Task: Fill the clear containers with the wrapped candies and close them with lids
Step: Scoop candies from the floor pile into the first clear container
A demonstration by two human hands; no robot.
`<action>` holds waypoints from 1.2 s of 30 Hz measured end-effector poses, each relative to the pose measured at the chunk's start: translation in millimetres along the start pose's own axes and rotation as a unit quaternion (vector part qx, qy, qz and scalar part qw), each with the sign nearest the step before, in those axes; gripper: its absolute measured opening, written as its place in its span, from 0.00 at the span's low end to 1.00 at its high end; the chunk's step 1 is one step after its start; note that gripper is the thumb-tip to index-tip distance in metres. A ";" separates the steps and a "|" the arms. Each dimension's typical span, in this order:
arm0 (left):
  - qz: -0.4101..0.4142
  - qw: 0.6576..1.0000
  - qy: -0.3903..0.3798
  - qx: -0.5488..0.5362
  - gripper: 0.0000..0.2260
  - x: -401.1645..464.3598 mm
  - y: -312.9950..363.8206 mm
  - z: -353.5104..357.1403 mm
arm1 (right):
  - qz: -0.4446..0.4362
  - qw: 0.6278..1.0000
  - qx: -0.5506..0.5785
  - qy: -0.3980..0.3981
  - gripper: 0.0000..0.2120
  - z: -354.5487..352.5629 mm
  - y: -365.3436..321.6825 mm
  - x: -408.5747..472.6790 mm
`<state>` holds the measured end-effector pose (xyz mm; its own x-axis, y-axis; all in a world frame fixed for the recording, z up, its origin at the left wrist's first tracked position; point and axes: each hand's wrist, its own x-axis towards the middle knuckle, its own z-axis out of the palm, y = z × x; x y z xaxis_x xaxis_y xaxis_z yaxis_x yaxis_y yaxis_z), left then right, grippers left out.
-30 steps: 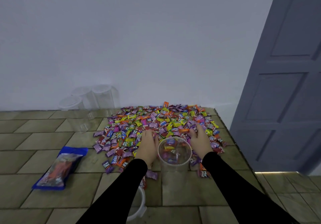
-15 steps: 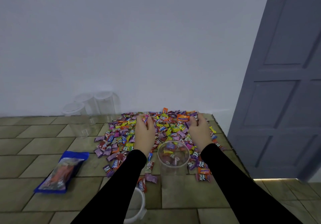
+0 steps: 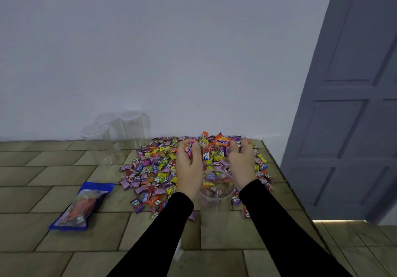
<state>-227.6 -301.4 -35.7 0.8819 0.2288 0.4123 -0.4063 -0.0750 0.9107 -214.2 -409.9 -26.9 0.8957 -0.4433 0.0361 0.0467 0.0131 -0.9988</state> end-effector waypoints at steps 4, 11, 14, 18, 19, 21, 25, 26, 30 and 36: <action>0.012 1.000 -0.015 0.009 0.05 -5.7 -5.1 1.5 | 0.007 1.000 0.013 0.016 0.13 2.6 17.1 -1.1; 0.031 0.999 -0.034 0.024 0.05 -9.7 -6.0 3.6 | -0.001 1.000 0.031 0.003 0.13 3.2 13.0 -6.3; 0.011 0.998 -0.051 0.034 0.06 -8.2 -9.9 4.9 | 0.019 0.999 0.042 0.009 0.26 1.5 12.1 -6.7; -0.010 0.998 -0.060 0.031 0.05 -7.9 -13.0 5.0 | 0.005 0.999 0.040 0.007 0.26 -0.7 12.7 -6.1; -0.014 0.998 -0.062 0.026 0.04 -8.2 -12.7 4.8 | 0.003 0.999 0.040 0.004 0.25 -1.1 12.4 -6.9; -0.031 0.997 -0.066 -0.002 0.04 -7.5 -13.3 4.3 | -0.002 0.999 0.044 0.005 0.25 -1.7 12.8 -7.0; -0.066 0.990 -0.080 -0.096 0.03 -9.3 -9.9 4.3 | -0.008 0.999 0.047 0.000 0.25 -2.6 11.0 -9.1; -0.068 0.988 -0.083 -0.108 0.03 -10.0 -8.6 3.9 | -0.008 0.999 0.043 0.000 0.24 -2.6 10.3 -9.7; -0.058 0.988 -0.094 -0.106 0.03 -9.5 -12.0 2.0 | -0.007 0.999 0.036 0.000 0.23 -3.5 5.7 -13.5; -0.037 0.984 -0.121 -0.128 0.07 -9.9 -18.2 -0.5 | -0.002 0.999 0.040 -0.003 0.20 0.1 13.7 -9.3</action>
<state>-229.1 -301.8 -56.3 0.9299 -0.0154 0.3676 -0.3584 0.1876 0.9145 -221.8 -405.6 -41.0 0.8980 -0.4380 0.0409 0.0859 0.0834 -0.9928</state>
